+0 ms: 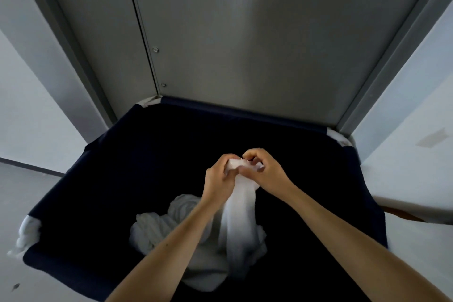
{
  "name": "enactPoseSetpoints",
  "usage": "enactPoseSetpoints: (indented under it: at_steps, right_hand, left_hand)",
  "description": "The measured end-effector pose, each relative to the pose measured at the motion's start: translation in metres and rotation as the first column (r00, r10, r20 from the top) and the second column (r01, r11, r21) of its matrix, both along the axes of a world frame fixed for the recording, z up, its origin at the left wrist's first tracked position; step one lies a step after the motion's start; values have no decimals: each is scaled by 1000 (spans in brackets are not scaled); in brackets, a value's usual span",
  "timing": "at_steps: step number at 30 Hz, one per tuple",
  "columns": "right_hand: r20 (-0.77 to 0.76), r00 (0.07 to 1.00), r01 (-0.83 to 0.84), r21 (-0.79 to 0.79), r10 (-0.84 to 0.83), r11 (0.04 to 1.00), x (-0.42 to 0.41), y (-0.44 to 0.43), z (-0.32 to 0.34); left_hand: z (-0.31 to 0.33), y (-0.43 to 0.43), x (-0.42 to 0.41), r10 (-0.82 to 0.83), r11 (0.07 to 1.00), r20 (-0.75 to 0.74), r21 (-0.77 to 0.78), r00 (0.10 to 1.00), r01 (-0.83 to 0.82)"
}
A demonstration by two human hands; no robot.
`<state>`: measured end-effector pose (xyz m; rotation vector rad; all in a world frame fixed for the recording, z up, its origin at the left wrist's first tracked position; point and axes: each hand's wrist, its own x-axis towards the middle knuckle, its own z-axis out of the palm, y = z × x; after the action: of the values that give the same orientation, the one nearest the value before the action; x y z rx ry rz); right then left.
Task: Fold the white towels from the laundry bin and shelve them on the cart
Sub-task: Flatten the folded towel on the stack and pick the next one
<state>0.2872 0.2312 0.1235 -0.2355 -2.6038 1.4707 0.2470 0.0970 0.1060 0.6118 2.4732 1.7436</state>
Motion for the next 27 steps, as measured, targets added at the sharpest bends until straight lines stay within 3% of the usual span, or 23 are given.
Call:
enactPoseSetpoints:
  at_steps: [6,10,13,16,19,24,27]
  right_hand:
    - [142,990,-62,310,19,949,-12,30,23]
    - [195,980,-34,363,-41,931,-17,58,43]
    - [220,975,-119,444,21,888,-16,75,53]
    - [242,970,-104,445,-7,890,-17,88,56]
    - [262,965,-112,462,-15,880,-14,99,52]
    - [-46,998,-22,482,51,876,-11,92,49]
    - [-265,944,-20,550,197,835,-13,70,42]
  left_hand:
    - [45,18,-29,-55,993,-2,103,998,55]
    - [75,26,-52,37,967,6,254,999,-38]
    - [97,33,-65,-17,938,9,347,1000,13]
    - [117,40,-72,-53,927,-35,369,998,62]
    - [126,39,-88,-4,904,-15,427,1000,10]
    - [115,34,-94,-17,920,58,392,998,-7]
    - [111,37,-87,-28,917,84,398,996,-8]
